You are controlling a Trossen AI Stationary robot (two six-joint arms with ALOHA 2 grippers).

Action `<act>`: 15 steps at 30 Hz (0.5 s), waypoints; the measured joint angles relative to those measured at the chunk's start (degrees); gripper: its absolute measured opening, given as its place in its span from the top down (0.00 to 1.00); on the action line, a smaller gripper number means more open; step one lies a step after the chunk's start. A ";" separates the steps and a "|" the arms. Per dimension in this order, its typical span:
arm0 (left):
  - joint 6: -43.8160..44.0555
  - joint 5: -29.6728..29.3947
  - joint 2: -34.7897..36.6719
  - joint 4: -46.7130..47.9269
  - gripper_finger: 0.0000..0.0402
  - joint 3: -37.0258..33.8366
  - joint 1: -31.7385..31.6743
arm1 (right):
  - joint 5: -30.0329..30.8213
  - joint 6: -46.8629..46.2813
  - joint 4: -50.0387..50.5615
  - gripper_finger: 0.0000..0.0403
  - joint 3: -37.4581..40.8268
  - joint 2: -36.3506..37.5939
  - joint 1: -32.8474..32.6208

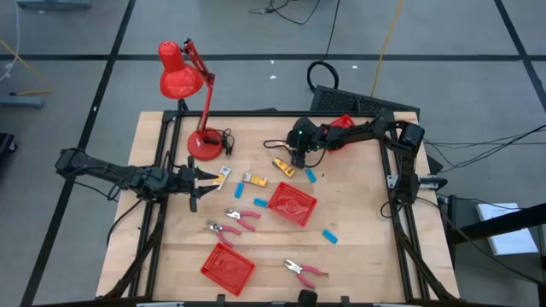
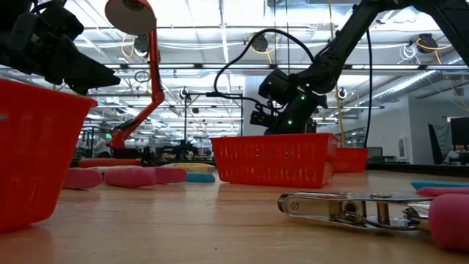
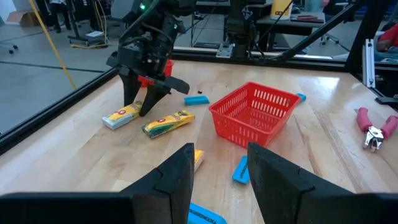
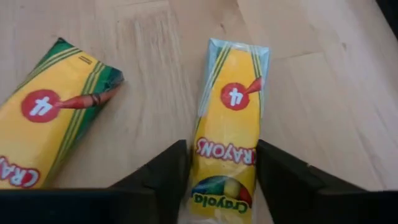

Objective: Pick & Place School Supplies
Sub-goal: Put the yellow crayon box into the top red bin

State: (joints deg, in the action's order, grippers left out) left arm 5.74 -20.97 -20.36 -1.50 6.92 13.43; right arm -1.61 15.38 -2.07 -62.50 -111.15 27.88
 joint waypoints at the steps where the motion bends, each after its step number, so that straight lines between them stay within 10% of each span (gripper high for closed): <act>1: 0.00 0.00 -0.02 0.00 0.62 0.00 0.00 | 0.10 0.09 -0.01 0.63 0.00 0.00 -0.14; 6: 0.03 0.00 -0.02 0.01 0.62 0.00 0.00 | 0.50 0.47 -0.15 0.83 0.00 0.00 -0.64; 15: 0.17 -0.02 0.00 0.04 0.62 0.00 0.00 | 3.35 0.65 -0.03 0.83 0.11 0.69 -2.46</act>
State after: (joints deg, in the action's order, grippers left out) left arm 5.91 -20.99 -20.36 -1.45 6.92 13.43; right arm 1.75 16.04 -2.10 -62.39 -110.47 25.42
